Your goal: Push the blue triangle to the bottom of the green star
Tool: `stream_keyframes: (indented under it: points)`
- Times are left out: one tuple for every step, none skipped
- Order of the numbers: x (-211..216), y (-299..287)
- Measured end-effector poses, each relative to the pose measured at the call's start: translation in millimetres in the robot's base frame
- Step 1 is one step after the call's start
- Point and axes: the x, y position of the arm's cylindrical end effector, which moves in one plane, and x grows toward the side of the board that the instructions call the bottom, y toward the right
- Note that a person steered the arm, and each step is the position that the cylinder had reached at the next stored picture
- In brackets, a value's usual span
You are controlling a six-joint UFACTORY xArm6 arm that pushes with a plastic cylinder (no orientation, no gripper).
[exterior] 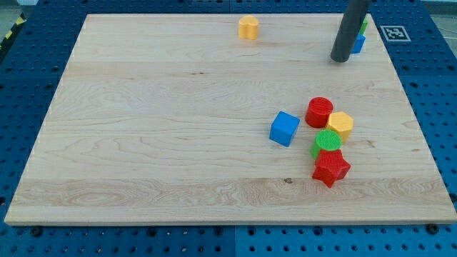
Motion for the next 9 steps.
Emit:
stream_keyframes:
  points:
    - [1.9,-5.4]
    - [1.9,-7.0]
    - [1.9,-13.4]
    - [-2.2,-16.0]
    - [-2.4,-16.0]
    - [-19.0,-11.1]
    - [-31.0,-1.9]
    - [-24.8,7.8]
    - [-8.6,10.8]
